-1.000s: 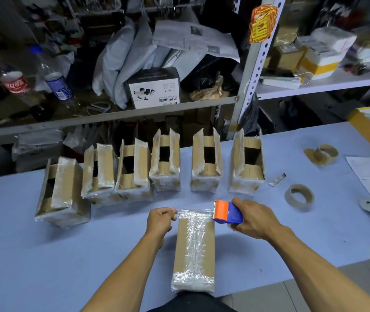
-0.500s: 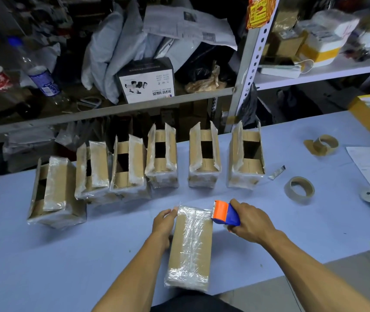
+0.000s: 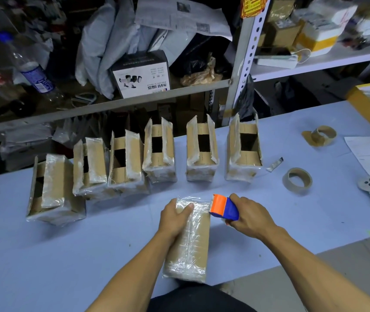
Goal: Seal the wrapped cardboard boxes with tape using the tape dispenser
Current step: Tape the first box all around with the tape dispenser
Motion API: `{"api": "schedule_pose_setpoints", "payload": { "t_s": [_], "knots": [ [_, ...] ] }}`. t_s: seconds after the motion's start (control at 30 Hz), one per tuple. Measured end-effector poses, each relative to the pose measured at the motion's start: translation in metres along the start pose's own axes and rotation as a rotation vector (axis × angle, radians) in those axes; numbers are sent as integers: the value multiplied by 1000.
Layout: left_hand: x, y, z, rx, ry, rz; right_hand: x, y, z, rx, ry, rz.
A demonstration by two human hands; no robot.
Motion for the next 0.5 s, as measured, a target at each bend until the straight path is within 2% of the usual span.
{"api": "schedule_pose_setpoints", "payload": {
  "t_s": [0.13, 0.3, 0.4, 0.5],
  "knots": [
    [-3, 0, 3, 28, -18, 54, 10, 16, 6, 31, -29, 26],
    [-4, 1, 3, 82, -42, 80, 31, 42, 13, 144, -100, -90],
    [-1, 3, 3, 94, -40, 74, 24, 22, 9, 316, -110, -122],
    [-1, 3, 3, 76, -38, 55, 8, -17, 0, 373, -132, -165]
  ]
}}
Point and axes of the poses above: each hand's wrist, its own x-axis away from the middle knuckle, its own z-axis out of the back of the hand, y = z × x, the point moved 1 cm from there along -x, towards the middle knuckle, and after that the axes turned 2 degrees about z, right-handed, at the moved point
